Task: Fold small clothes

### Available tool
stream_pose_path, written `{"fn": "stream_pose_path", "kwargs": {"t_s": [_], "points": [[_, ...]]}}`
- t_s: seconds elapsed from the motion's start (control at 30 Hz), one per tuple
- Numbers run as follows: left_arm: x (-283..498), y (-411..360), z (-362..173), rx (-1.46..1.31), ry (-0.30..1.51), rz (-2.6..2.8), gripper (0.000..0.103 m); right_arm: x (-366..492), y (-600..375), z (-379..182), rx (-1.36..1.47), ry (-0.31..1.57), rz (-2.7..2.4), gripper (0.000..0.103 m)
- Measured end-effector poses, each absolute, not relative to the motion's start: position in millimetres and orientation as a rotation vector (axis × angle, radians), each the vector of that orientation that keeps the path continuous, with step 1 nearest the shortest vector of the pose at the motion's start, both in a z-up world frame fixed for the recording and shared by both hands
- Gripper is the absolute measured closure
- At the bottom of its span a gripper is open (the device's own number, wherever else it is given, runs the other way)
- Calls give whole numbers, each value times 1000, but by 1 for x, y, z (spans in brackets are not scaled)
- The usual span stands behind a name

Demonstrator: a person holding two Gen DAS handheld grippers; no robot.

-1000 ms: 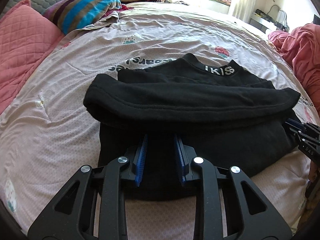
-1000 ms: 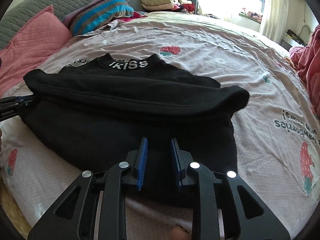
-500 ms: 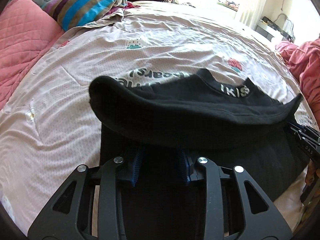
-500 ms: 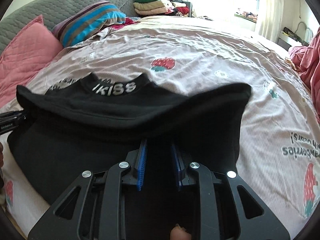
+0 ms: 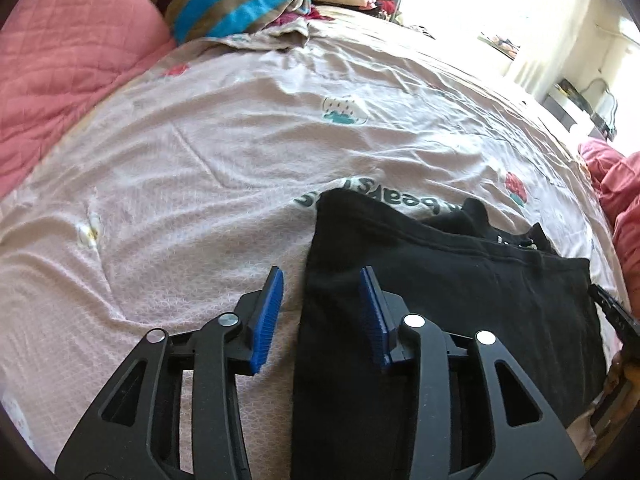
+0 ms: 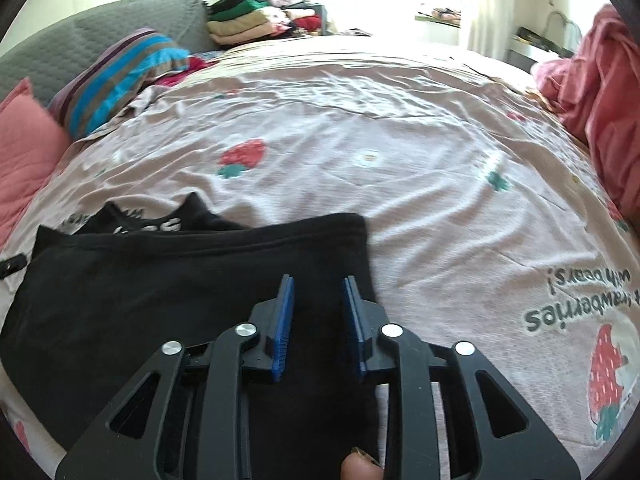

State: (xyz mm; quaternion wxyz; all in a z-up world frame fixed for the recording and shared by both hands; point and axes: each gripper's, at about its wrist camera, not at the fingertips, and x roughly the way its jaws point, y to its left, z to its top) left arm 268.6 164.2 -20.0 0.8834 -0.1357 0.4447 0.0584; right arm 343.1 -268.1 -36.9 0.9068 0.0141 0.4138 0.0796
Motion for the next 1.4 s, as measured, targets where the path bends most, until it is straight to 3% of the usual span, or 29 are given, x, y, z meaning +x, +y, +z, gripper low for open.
{"fn": "stream_pose_path", "kwargs": {"t_s": [0.07,0.23,0.3,0.33,0.37,0.53,0.73,0.8,0.87,0.97,1.03,1.13,1.4], "points": [[271,165,-25,-298,942,105,63,348,-273,-41,52,886,180,60],[274,160,-34,-311,953,80,66,354,-275,-50,82,920,210,61],[273,157,-33,-311,942,73,95,353,-275,-50,88,919,231,80],[272,156,-32,-309,934,74,95,351,-274,-47,84,903,227,92],[271,156,-29,-302,923,77,99,348,-274,-42,78,885,223,95],[263,153,-7,-239,854,89,99,336,-283,-22,93,791,189,95],[268,154,-33,-237,909,113,99,340,-287,-50,89,880,137,94],[265,152,-37,-225,909,126,93,336,-286,-52,75,876,114,92],[262,150,-38,-201,906,139,89,334,-288,-52,79,872,96,79],[254,147,-30,-194,892,145,85,327,-293,-49,95,875,84,76],[247,143,-22,-176,872,148,75,313,-290,-39,76,842,93,73],[233,133,-9,-163,843,133,65,295,-280,-29,49,823,159,57],[210,99,-21,-176,926,13,50,260,-252,-32,-4,899,301,57]]}}
